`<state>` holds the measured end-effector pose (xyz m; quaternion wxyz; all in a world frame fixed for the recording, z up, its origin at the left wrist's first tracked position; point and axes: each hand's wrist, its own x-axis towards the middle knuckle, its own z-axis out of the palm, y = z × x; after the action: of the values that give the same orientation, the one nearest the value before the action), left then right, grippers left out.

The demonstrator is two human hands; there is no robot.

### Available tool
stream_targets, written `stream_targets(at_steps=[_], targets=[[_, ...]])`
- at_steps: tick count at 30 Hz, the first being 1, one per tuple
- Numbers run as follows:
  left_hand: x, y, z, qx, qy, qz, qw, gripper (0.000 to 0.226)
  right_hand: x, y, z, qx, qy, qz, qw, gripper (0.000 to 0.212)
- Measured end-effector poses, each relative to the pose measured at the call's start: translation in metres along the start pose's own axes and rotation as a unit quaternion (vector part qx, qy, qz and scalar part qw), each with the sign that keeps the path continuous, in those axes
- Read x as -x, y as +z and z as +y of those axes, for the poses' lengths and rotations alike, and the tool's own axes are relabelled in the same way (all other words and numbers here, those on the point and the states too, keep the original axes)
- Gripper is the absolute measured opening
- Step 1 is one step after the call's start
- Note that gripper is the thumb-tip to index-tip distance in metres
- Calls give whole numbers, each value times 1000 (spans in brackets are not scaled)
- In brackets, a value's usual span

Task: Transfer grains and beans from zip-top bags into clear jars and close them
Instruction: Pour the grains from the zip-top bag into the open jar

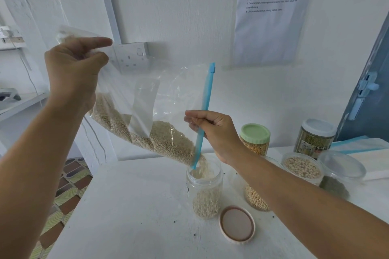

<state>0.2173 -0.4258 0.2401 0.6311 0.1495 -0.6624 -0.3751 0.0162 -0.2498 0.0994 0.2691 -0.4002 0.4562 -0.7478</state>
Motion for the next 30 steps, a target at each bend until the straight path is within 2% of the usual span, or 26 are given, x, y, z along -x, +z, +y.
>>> stream_targets(at_steps=[30], targets=[[5,8,1,19,1,-12,1000,44,5,-7,5,-2,-2,4,1000,28]])
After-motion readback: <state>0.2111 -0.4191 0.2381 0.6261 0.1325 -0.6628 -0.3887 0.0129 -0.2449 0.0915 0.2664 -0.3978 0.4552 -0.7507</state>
